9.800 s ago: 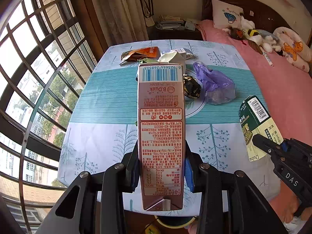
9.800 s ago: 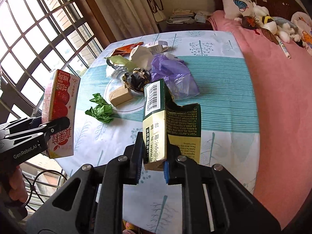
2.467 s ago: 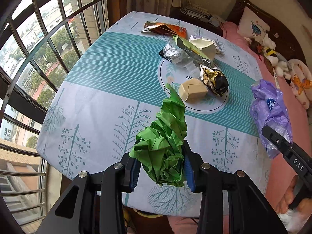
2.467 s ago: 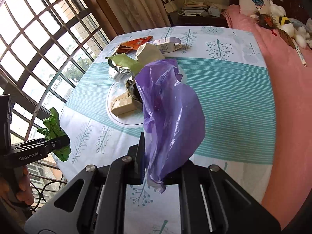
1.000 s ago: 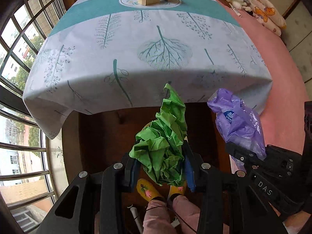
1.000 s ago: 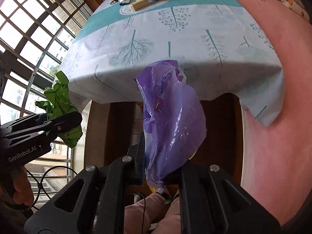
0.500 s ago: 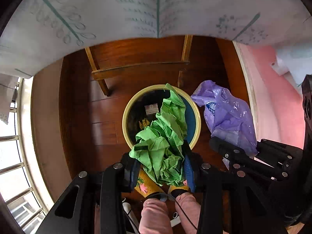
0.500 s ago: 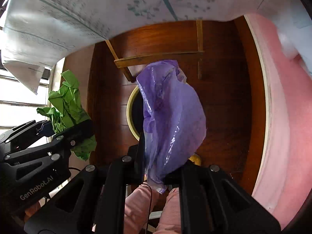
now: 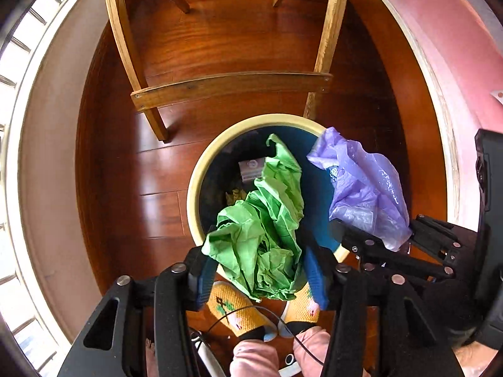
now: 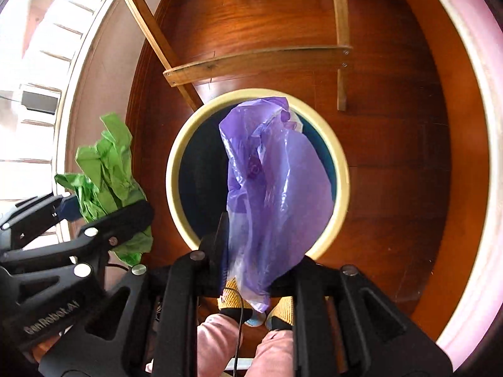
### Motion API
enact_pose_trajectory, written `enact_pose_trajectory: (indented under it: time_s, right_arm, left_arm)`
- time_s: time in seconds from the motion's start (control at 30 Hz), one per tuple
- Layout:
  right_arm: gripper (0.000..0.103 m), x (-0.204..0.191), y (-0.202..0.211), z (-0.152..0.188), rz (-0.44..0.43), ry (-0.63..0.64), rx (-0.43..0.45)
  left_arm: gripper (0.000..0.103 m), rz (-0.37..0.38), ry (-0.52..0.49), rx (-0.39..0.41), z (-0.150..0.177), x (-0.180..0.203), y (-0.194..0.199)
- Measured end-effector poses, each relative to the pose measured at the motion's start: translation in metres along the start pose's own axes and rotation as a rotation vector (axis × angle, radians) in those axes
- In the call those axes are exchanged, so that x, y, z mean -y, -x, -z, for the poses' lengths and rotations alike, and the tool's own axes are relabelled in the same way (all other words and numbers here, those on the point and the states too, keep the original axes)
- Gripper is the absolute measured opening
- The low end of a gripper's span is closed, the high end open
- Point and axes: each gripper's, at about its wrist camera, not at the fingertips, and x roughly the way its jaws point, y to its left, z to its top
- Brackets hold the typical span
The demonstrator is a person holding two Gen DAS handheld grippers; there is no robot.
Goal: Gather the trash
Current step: 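Open both tools to drop the paper and bag into the bin, then raise both empty tools back up toward the table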
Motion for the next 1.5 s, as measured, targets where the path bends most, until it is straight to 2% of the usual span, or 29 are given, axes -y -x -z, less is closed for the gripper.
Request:
enact_pose_trajectory:
  time_s: [0.07, 0.1, 0.13, 0.23, 0.63, 0.87, 1.13, 1.33, 1.5]
  right_arm:
    - [0.039, 0.004, -0.013, -0.003, 0.003, -0.014, 0.012]
    - [0.047, 0.007, -0.019, -0.002, 0.004, -0.022, 0.018]
    - [0.050, 0.010, -0.022, -0.003, 0.002, -0.028, 0.015]
    - [0.059, 0.014, -0.029, -0.006, 0.024, -0.017, 0.011]
    - [0.060, -0.007, -0.025, -0.002, 0.052, 0.104, 0.026]
    - [0.060, -0.017, -0.006, 0.006, 0.069, 0.075, 0.057]
    - [0.060, -0.038, 0.060, 0.009, 0.088, 0.049, 0.108]
    - [0.060, -0.066, 0.148, 0.014, 0.070, 0.018, 0.178]
    - [0.061, -0.099, 0.227, 0.021, 0.057, -0.003, 0.246]
  left_arm:
    - [0.070, 0.012, 0.017, -0.003, -0.004, -0.010, -0.009]
    - [0.084, 0.015, 0.027, -0.008, -0.006, -0.014, -0.012]
    - [0.090, 0.020, 0.037, -0.011, -0.007, -0.019, -0.015]
    - [0.090, 0.008, 0.050, 0.002, -0.010, -0.025, -0.019]
    - [0.090, -0.007, 0.012, 0.049, 0.006, -0.015, 0.004]
    - [0.090, -0.010, 0.020, 0.076, 0.014, -0.020, 0.032]
    - [0.090, -0.005, 0.038, 0.128, 0.022, -0.034, 0.108]
    - [0.090, 0.021, 0.017, 0.182, 0.033, -0.037, 0.192]
    - [0.090, 0.048, -0.021, 0.264, 0.046, -0.041, 0.277]
